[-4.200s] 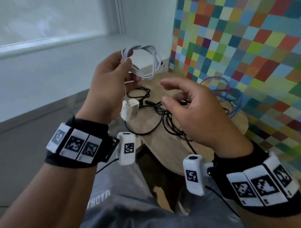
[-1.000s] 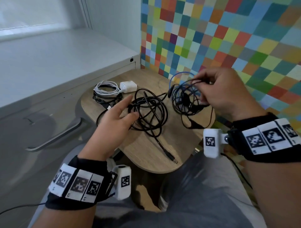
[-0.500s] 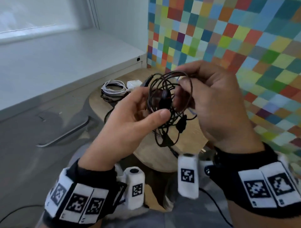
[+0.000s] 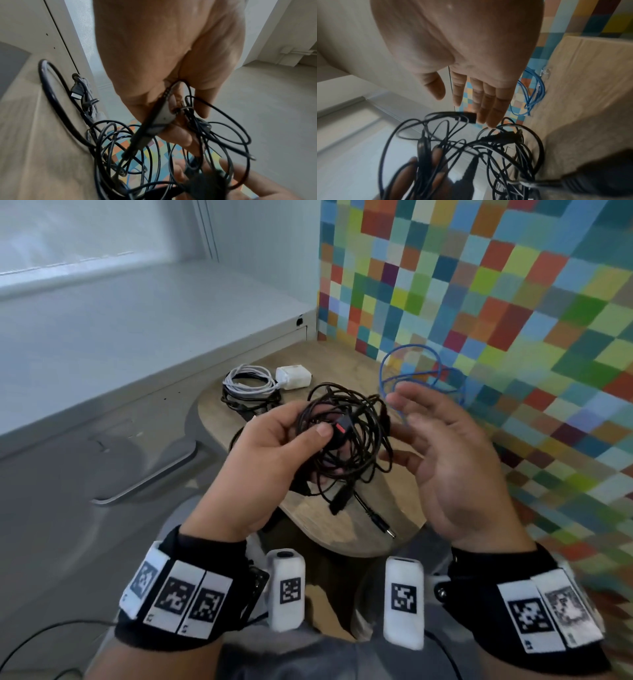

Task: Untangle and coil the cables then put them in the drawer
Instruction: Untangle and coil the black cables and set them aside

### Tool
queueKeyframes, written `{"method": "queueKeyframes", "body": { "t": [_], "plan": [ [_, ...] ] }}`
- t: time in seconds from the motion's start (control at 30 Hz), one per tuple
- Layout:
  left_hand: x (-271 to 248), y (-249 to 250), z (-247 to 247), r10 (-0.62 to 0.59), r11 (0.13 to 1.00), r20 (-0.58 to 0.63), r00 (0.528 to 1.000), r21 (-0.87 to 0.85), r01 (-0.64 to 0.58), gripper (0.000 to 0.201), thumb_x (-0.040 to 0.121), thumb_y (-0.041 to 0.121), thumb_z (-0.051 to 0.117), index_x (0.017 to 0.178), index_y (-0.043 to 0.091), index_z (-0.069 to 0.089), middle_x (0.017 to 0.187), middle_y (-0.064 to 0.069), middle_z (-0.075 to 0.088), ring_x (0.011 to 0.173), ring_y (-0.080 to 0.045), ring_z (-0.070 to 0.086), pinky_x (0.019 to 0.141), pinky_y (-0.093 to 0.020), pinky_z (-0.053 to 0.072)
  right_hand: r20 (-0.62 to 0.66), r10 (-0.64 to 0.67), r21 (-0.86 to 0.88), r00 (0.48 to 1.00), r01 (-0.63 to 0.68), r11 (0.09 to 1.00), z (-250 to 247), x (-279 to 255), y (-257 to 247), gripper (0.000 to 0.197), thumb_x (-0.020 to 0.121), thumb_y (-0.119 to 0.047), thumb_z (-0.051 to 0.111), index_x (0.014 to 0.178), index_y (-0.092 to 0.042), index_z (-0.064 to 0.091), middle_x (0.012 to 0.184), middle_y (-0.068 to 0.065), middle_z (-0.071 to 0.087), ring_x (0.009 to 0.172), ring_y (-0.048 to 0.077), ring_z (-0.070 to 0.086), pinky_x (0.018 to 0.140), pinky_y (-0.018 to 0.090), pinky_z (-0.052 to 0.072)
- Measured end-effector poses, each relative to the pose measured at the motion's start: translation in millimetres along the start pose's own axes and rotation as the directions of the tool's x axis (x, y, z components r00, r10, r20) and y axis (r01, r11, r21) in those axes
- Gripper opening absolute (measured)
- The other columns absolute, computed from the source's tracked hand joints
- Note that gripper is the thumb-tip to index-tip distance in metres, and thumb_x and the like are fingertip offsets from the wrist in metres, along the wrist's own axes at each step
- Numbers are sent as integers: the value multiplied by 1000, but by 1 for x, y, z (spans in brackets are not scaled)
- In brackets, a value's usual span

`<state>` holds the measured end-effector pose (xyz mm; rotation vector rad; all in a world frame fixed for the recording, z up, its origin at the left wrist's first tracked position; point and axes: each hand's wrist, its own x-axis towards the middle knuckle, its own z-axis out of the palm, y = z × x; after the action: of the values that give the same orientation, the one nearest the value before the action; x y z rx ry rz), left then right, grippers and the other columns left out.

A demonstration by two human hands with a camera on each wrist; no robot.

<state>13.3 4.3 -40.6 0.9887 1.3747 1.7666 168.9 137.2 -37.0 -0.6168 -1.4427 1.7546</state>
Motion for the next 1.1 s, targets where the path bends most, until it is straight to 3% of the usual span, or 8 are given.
{"method": "queueKeyframes", "body": {
  "t": [0.1, 0.17, 0.27, 0.43, 0.57, 0.73, 0.93, 1.1],
  "plan": [
    [0, -4, -1, 9, 1000, 56, 998, 14, -10, 28, 87, 8, 71, 113, 18, 72, 100, -7, 77, 87, -25, 73, 77, -48, 60, 112, 2, -51, 994, 3, 999, 6, -2, 8, 46, 91, -11, 56, 128, -37, 69, 141, -4, 64, 131, 17, 61, 97, 39, 56],
    [0, -5, -2, 16, 999, 55, 998, 32, -18, 32, 86, 4, 71, 115, 17, 71, 103, -6, 77, 91, -25, 72, 87, -55, 56, 167, -32, -93, 985, 48, 994, 10, -4, 11, 49, 96, 5, 55, 125, -31, 71, 133, -2, 69, 128, 16, 63, 101, 40, 55],
    [1, -4, -2, 25, 999, 20, 999, 43, -26, 29, 91, -1, 70, 115, 16, 70, 100, -5, 76, 88, -21, 70, 79, -45, 61, 67, -124, -147, 990, 133, 980, 14, -5, 11, 34, 96, 12, 58, 108, -16, 74, 104, 2, 78, 101, 16, 73, 90, 30, 59],
    [1, -4, 0, 33, 995, -25, 999, 96, -31, 31, 91, -4, 68, 113, 17, 65, 90, 6, 74, 73, -7, 67, 62, -16, 52, -47, -223, -136, 974, 215, 967, 6, -5, 8, 27, 94, 7, 65, 95, -18, 73, 86, 5, 74, 79, 19, 70, 74, 32, 60],
    [2, -10, 5, 25, 990, -66, 998, 142, -15, 43, 87, -3, 75, 118, 18, 52, 91, 7, 75, 74, -8, 69, 62, -19, 53, -36, -322, -238, 946, 305, 922, 6, -8, 5, 20, 95, 4, 66, 95, -15, 75, 71, 16, 63, 58, 18, 55, 58, 31, 50],
    [0, -12, 7, 4, 999, -57, 998, 44, -1, 27, 94, 10, 65, 119, 16, 54, 104, -5, 75, 80, -23, 71, 64, -39, 59, -14, -323, -437, 946, 284, 853, 0, -5, 12, 20, 95, -5, 70, 96, -23, 78, 70, -22, 67, 66, -1, 62, 67, 15, 47],
    [-1, -14, -1, -49, 990, 16, 999, -128, 50, 48, 91, -5, 31, 127, 4, 60, 120, -17, 72, 86, -43, 67, 61, -39, 56, -3, -352, -513, 936, 301, 804, -10, -2, 14, 23, 94, -4, 71, 91, -26, 76, 69, -26, 65, 66, -4, 60, 69, 14, 44],
    [2, -19, 5, -32, 999, 76, 997, -15, 33, 33, 100, -6, 54, 128, 10, 59, 111, -7, 75, 85, -33, 71, 61, -37, 59, 97, -278, -527, 956, 286, 801, -8, -2, 17, 21, 94, -1, 70, 92, -21, 77, 70, -23, 66, 65, -4, 61, 65, 8, 42]
  ]
}}
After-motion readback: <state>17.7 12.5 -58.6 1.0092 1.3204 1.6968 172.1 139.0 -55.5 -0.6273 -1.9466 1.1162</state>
